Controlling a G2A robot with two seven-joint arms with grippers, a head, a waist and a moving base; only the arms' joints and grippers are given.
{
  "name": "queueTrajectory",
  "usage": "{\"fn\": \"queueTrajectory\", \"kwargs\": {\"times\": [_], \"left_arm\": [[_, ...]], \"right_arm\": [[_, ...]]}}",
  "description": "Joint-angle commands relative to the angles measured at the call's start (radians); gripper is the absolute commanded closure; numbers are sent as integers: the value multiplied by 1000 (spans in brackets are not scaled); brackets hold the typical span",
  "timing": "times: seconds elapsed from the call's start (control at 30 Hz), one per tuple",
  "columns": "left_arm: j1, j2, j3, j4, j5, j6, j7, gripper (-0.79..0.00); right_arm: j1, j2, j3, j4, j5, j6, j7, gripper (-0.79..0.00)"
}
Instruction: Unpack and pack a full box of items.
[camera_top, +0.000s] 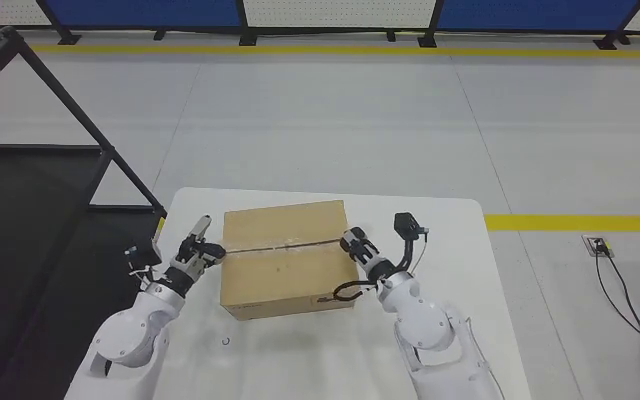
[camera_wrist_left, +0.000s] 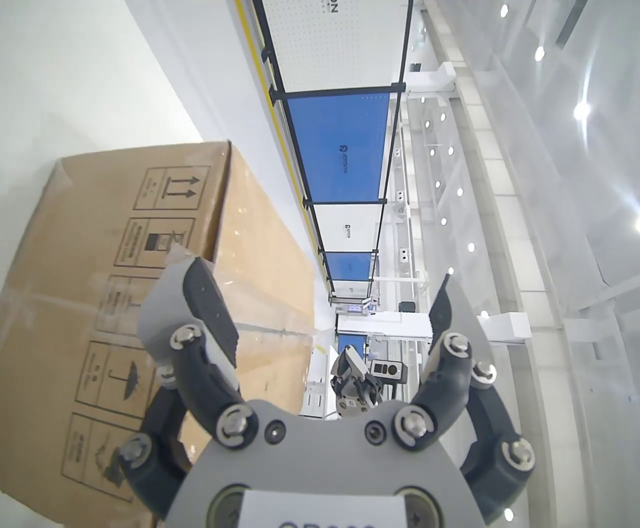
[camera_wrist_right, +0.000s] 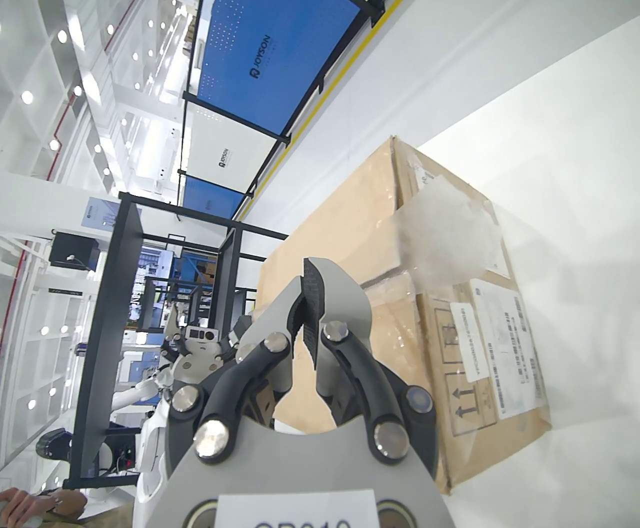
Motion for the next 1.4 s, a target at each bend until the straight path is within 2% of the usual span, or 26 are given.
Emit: {"fn": "queueTrajectory", "kwargs": {"times": [0.0, 0.2, 0.6, 0.83, 1.13, 1.37], "left_arm": [[7, 0, -11, 5, -6, -1, 9, -785], [30, 0, -36, -5, -22, -8, 19, -785], [66, -1, -54, -46, -28, -13, 25, -785], [74, -2, -62, -49, -33, -16, 23, -785], [84, -2, -79, -48, -44, -19, 14, -785], [92, -2, -91, -52, -52, -22, 4, -785]], "right_arm": [[34, -3, -7, 66, 12, -5, -22, 0], [110, -10, -30, 180, 42, -20, -27, 0], [177, -21, -91, 256, 92, -73, -4, 0], [229, -30, -145, 318, 65, -42, 0, 0], [300, -51, -214, 379, 42, 54, 6, 0], [330, -56, -209, 400, 43, 106, 7, 0]]}}
